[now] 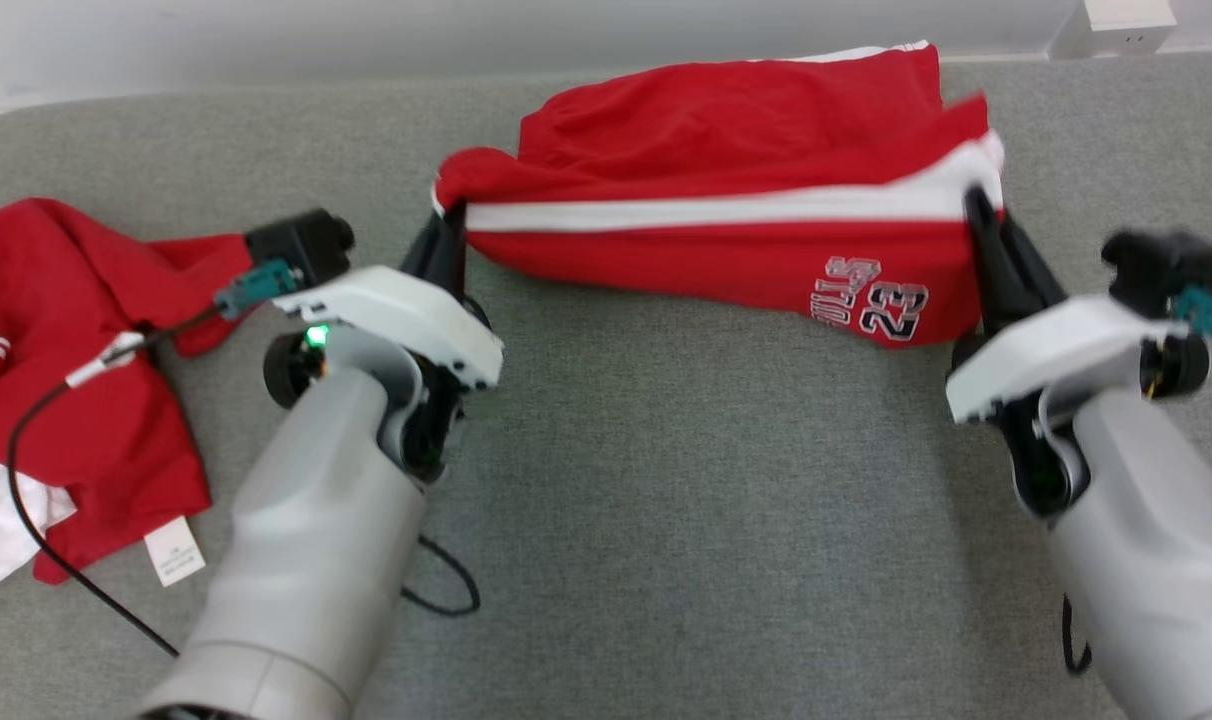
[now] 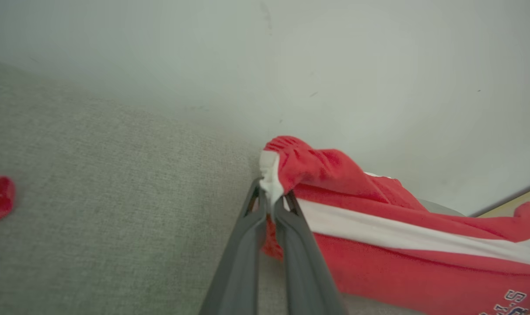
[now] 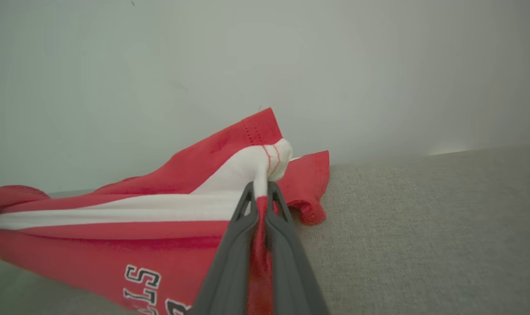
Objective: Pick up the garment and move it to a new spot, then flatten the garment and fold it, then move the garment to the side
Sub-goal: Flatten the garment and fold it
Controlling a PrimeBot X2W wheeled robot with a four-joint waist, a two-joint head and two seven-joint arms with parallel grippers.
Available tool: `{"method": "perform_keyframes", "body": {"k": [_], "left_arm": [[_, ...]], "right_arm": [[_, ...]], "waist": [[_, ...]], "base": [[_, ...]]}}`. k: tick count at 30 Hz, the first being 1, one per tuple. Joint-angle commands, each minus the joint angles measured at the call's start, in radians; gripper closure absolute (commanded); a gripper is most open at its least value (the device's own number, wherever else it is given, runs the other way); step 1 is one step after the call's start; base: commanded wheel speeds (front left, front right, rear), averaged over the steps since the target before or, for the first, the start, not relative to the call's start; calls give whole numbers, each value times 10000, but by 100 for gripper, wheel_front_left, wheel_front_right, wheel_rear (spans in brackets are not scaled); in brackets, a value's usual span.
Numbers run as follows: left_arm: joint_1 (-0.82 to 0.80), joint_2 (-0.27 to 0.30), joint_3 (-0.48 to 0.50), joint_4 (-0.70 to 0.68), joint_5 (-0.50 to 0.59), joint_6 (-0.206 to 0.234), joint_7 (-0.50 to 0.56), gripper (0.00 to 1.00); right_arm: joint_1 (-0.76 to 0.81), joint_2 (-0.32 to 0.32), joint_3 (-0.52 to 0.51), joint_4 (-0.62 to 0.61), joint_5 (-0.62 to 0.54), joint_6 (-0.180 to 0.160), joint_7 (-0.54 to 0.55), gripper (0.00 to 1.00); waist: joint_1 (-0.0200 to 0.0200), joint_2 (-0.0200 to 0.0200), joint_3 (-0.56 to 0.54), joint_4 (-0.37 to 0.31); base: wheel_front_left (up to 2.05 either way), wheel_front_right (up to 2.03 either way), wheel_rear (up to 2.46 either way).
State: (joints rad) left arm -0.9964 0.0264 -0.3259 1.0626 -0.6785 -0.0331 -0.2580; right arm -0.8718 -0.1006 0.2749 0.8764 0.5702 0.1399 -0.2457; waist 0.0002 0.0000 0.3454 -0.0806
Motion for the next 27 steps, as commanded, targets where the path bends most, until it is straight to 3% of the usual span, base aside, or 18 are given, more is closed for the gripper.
{"method": "perform_keyframes", "body": {"k": [1,4,12,14,21,27], "left_arm": [[161,449,134,45,-23,78,-109,100],[1009,432,198,-870,141,49,-110,100],[4198,448,1661,-4572,1521,-35,-113,100],[4740,448,1735,-5026,1562,-18,-113,100],[8131,437,1466,-8346,2003,806,-91,100],[9800,503,1089,-10846,2114,1463,906,100]], "right_arm": [[155,-447,-165,88,137,-167,-121,100],[1203,-683,-147,-901,618,-164,-228,100],[4683,-845,-1256,-5118,-253,-169,-236,100],[5168,-865,-1393,-5538,-387,-172,-240,100],[8274,-658,-2487,-8100,-1097,-189,-246,100],[9830,-261,-2888,-9340,-1452,-190,-59,100]], "waist": [[-2,0,19,17],[-2,0,43,-24],[-2,0,-350,-133],[-2,0,-454,-98],[-2,0,-856,127],[-2,0,-960,158]], "base": [[0,0,0],[0,0,0],[0,0,0],[0,0,0],[0,0,0],[0,0,0]]}}
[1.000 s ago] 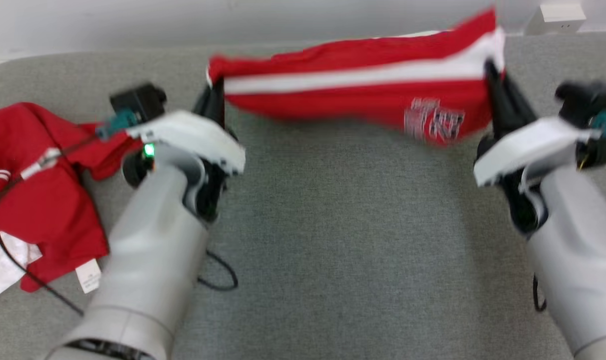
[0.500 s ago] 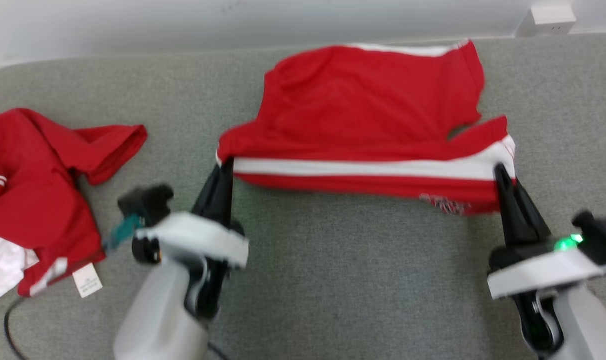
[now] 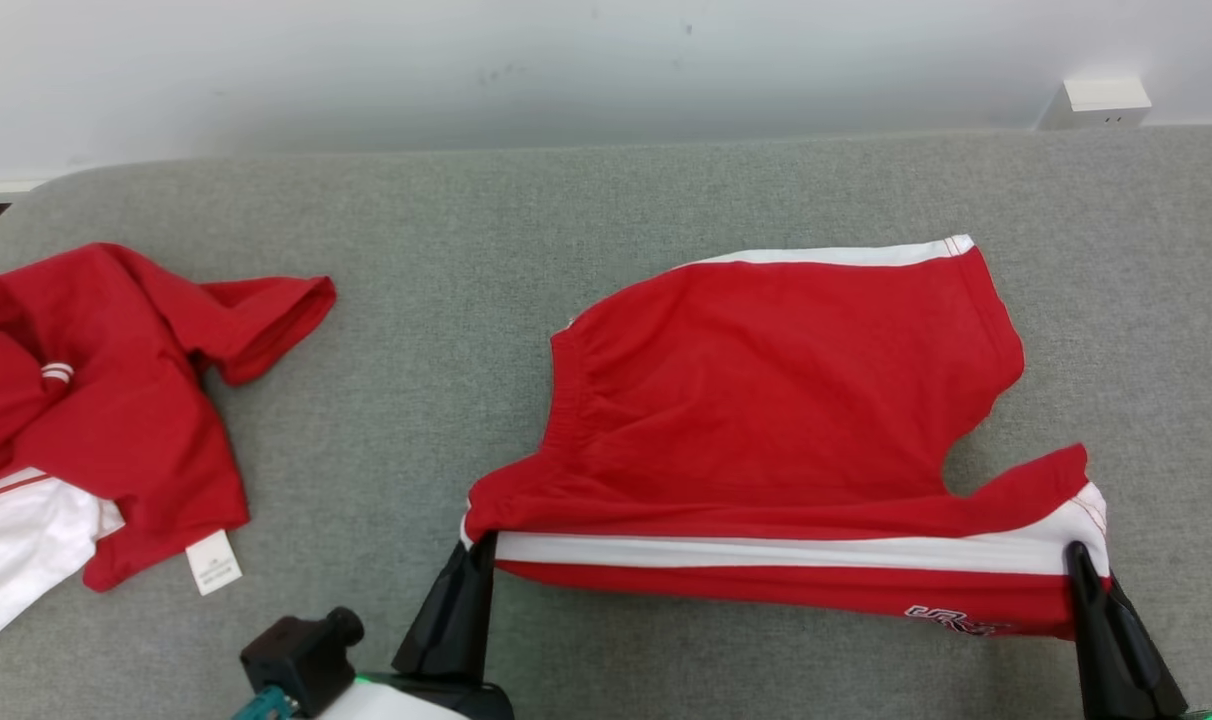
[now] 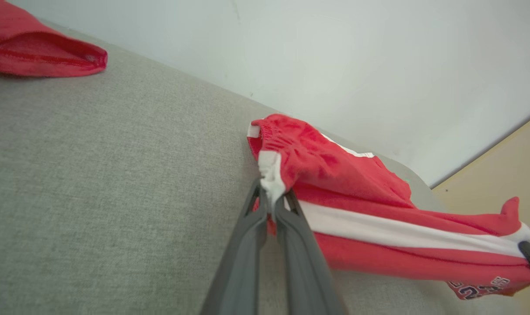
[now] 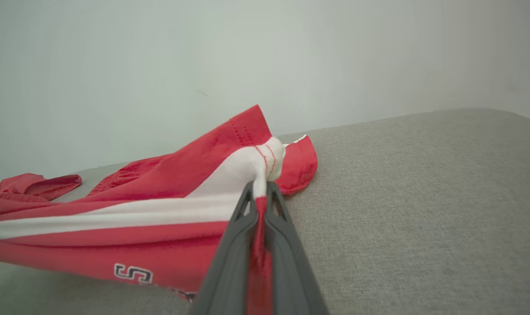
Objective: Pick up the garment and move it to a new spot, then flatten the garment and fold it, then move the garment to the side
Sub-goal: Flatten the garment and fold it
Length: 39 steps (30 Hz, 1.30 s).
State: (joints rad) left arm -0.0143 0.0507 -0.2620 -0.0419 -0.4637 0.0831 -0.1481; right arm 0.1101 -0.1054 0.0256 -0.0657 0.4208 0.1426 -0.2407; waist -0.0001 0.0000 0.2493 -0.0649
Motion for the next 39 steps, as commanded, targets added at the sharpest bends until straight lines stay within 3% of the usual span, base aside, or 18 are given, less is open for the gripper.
{"method": "perform_keyframes", "body": {"k": [1,7,14,21,26,31,32,33,34,39], "left_arm": [[23,313,402,-72,7,340,-24,100],[-1058,470,25,39,-54,82,1101,100],[-4055,316,-253,2355,-380,-285,2255,100],[-6306,218,-387,3892,-216,-309,1752,100],[-7139,204,-515,4623,-237,-190,1322,100],[-7651,191,-719,5531,-553,-401,943,100],[-7724,188,-815,5714,-637,-498,883,66],[-7765,178,-920,5881,-719,-567,841,13],[-7793,170,-1017,5997,-785,-635,734,0],[-7666,11,-1540,6145,-932,-642,44,0]], "right_arm": [[77,-180,-442,-16,15,-216,-26,100],[-811,-287,-771,337,-1,-212,531,100],[-3516,-1063,-472,2383,237,-200,745,100],[-6042,-1856,359,4493,608,-194,531,100],[-7458,-2278,938,5699,955,-194,291,100],[-8452,-2429,1491,7122,1293,-200,234,100],[-8623,-2432,1610,7318,1374,-200,162,86],[-8718,-2416,1737,7527,1439,-200,120,57],[-8787,-2398,1857,7660,1495,-200,43,1],[-8663,-2316,2114,7627,1452,-133,-230,0]], "waist": [[1,0,2,-2],[1,0,246,-20],[1,0,1353,99],[1,0,2075,275],[1,0,2360,445],[1,0,2509,544],[1,0,2519,558],[1,0,2528,573],[1,0,2528,585],[1,0,2425,596]], "base": [[0,0,0],[0,0,0],[0,0,0],[0,0,0],[0,0,0],[0,0,0],[0,0,0],[0,0,0],[0,0,0],[0,0,0]]}}
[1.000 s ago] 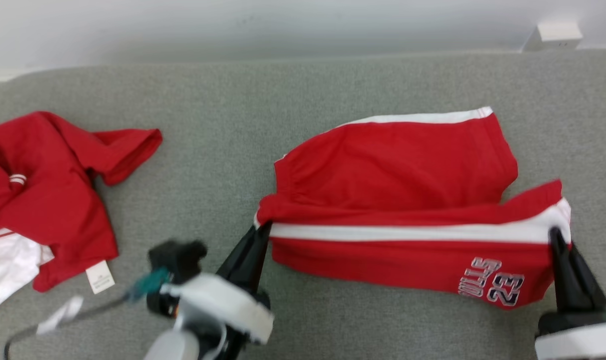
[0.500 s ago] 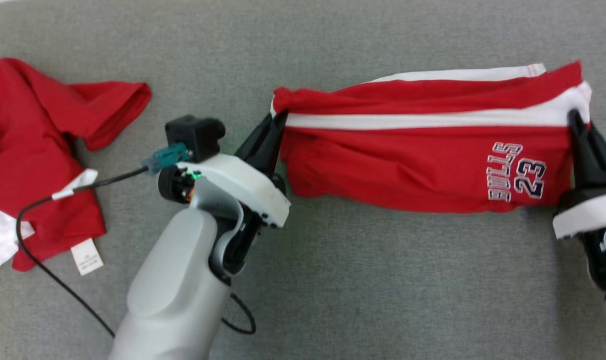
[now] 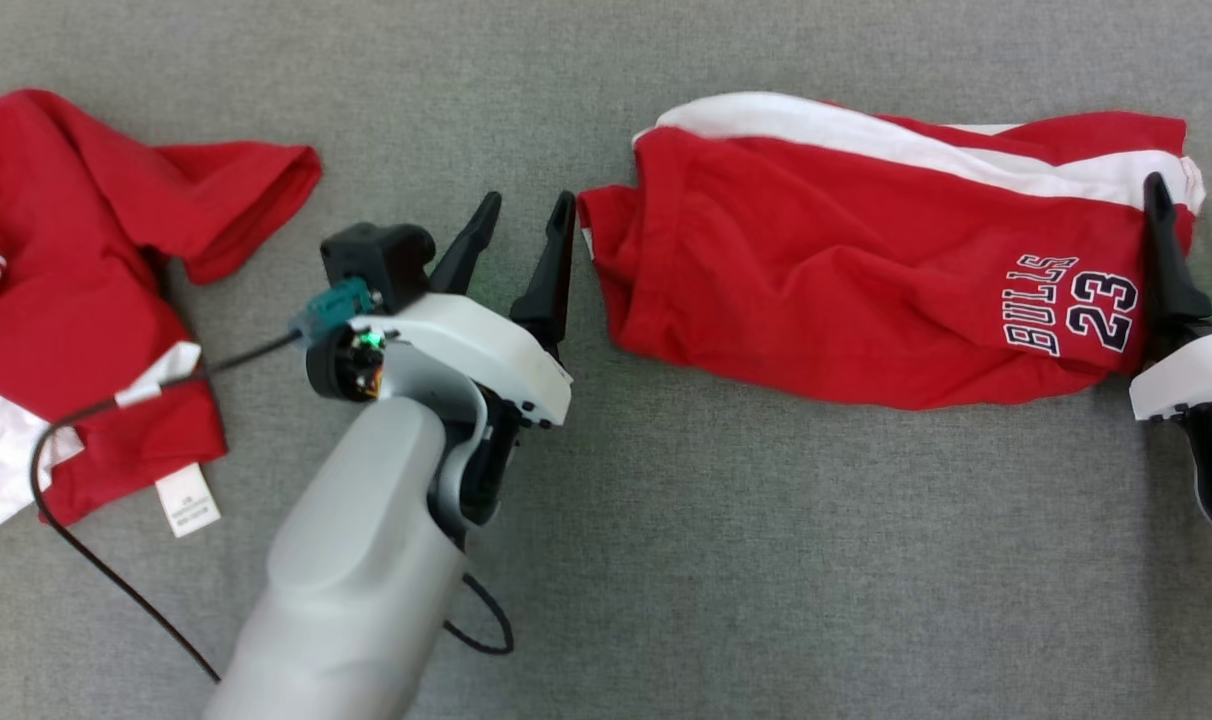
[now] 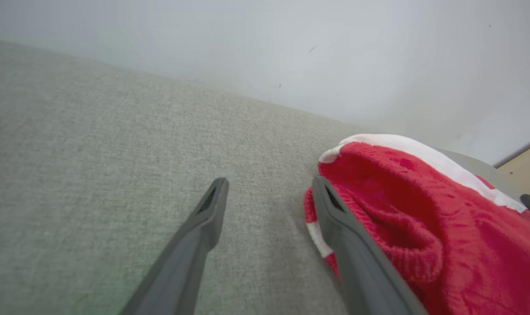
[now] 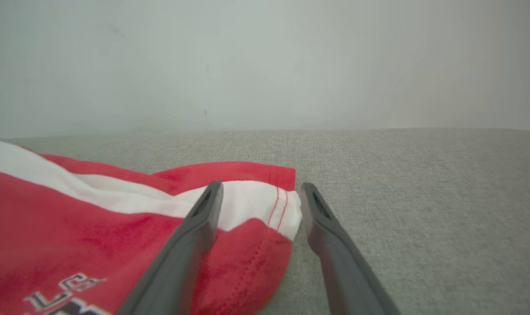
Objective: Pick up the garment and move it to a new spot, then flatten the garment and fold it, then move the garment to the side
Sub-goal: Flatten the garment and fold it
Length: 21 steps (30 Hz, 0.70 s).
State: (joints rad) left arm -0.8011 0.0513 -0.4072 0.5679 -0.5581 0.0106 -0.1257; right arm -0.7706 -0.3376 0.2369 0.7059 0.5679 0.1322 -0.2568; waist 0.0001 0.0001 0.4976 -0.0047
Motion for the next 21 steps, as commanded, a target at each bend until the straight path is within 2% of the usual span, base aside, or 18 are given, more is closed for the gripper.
{"method": "perform_keyframes", "body": {"k": [1,5,10,14,17,21], "left_arm": [[291,16,-130,-14,130,127,-441,0],[747,204,-112,-475,500,534,-1093,0],[1532,725,112,-1707,1549,1465,-1383,0],[2423,1225,436,-3334,2643,2260,-1384,0],[3335,1550,647,-4256,3173,2662,-1384,0],[4407,1848,764,-4777,3450,2977,-1383,0]], "right_arm": [[267,-11,-49,-268,-118,-31,-80,0],[1111,70,-773,-1936,-864,-29,-76,0],[2457,283,-1823,-3738,-2090,-29,-70,0],[3734,742,-2535,-4916,-2721,-29,-71,0],[4718,1146,-2834,-5692,-3066,-30,-47,0],[5869,1641,-3033,-6549,-3264,-30,333,0]], "waist": [[-1,-1,-121,-15],[-1,-1,-325,-83],[-1,-1,-634,-105],[-1,-1,-979,-100],[-1,-1,-1274,-135],[-1,-1,-1623,-219]], "base": [[0,0,0],[0,0,0],[0,0,0],[0,0,0],[0,0,0],[0,0,0]]}}
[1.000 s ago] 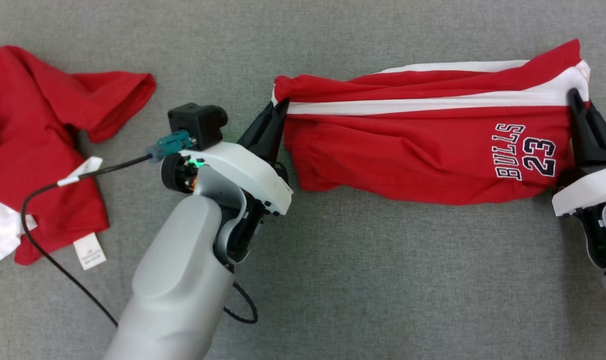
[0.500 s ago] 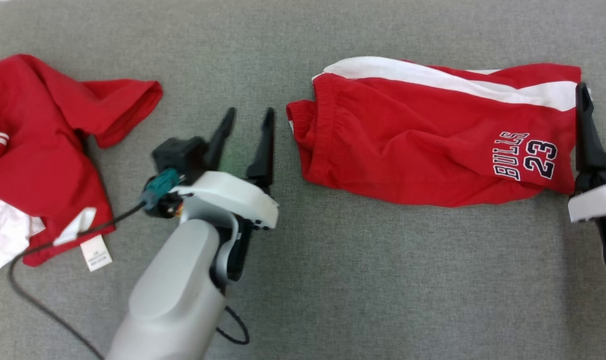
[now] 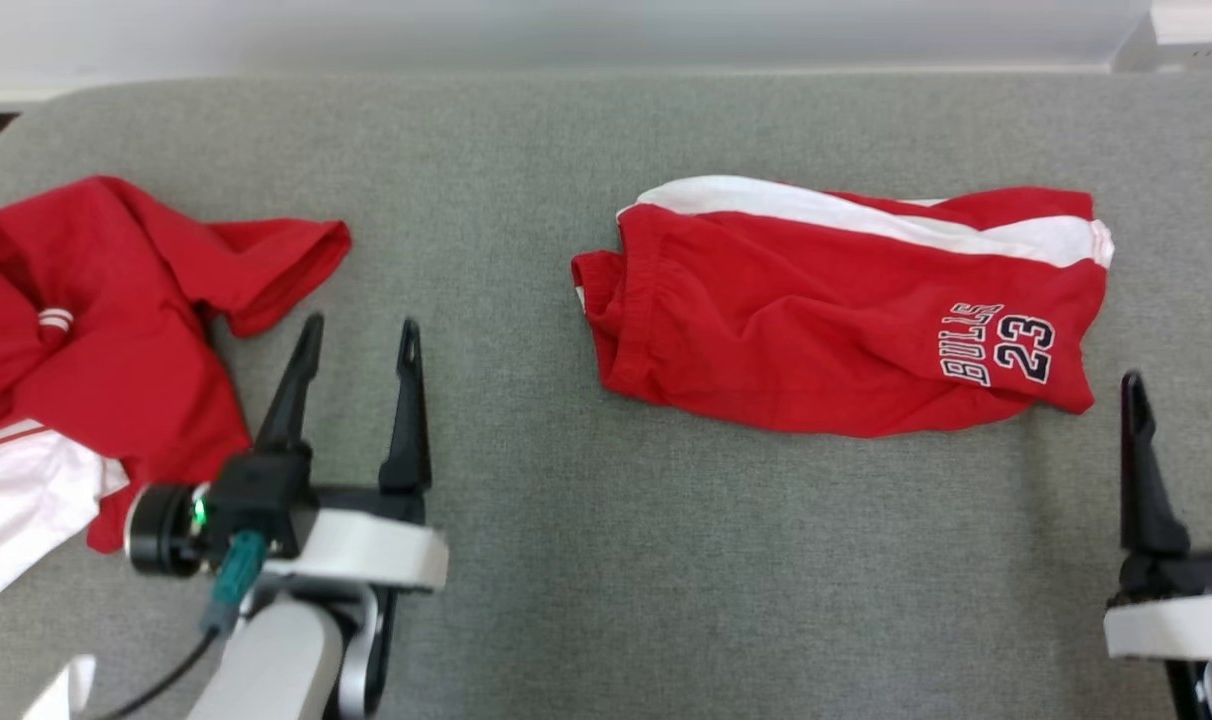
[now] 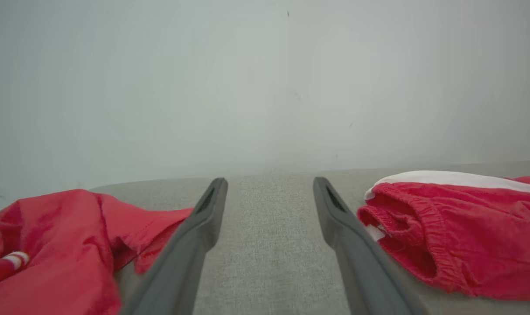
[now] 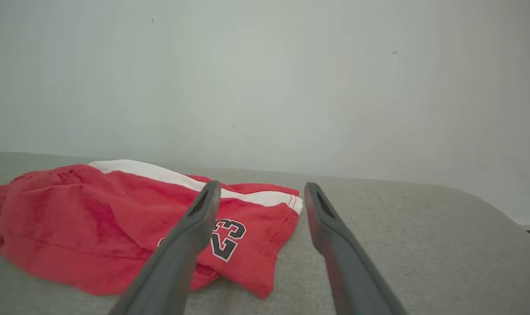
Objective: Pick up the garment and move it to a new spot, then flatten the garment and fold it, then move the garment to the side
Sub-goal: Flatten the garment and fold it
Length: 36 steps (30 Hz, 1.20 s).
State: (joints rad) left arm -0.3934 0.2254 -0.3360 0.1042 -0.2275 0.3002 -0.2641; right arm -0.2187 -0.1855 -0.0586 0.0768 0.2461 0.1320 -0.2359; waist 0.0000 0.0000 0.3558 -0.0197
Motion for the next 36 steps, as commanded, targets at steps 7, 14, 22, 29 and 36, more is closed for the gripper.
{"method": "perform_keyframes", "body": {"k": [7,14,22,29,36], "left_arm": [[1293,243,100,-258,-118,212,32,0],[1396,230,38,-242,-214,143,100,0],[1281,202,-25,-243,-300,138,123,0],[1018,132,-96,-398,-278,155,108,0],[459,-136,-385,-448,-162,18,68,0]], "right_arm": [[1321,562,-157,-1079,-120,-28,647,0],[1485,639,-180,-1345,-82,-28,956,0],[1500,589,-214,-1394,4,-28,1051,0],[741,149,-176,-408,314,-28,1145,0],[-1267,-762,415,2086,1043,-28,1205,0]], "waist": [[0,0,-486,-151],[0,0,-626,-138],[0,0,-607,-100],[0,0,-221,-20],[0,0,464,407]], "base": [[0,0,0],[0,0,0],[0,0,0],[0,0,0],[0,0,0]]}}
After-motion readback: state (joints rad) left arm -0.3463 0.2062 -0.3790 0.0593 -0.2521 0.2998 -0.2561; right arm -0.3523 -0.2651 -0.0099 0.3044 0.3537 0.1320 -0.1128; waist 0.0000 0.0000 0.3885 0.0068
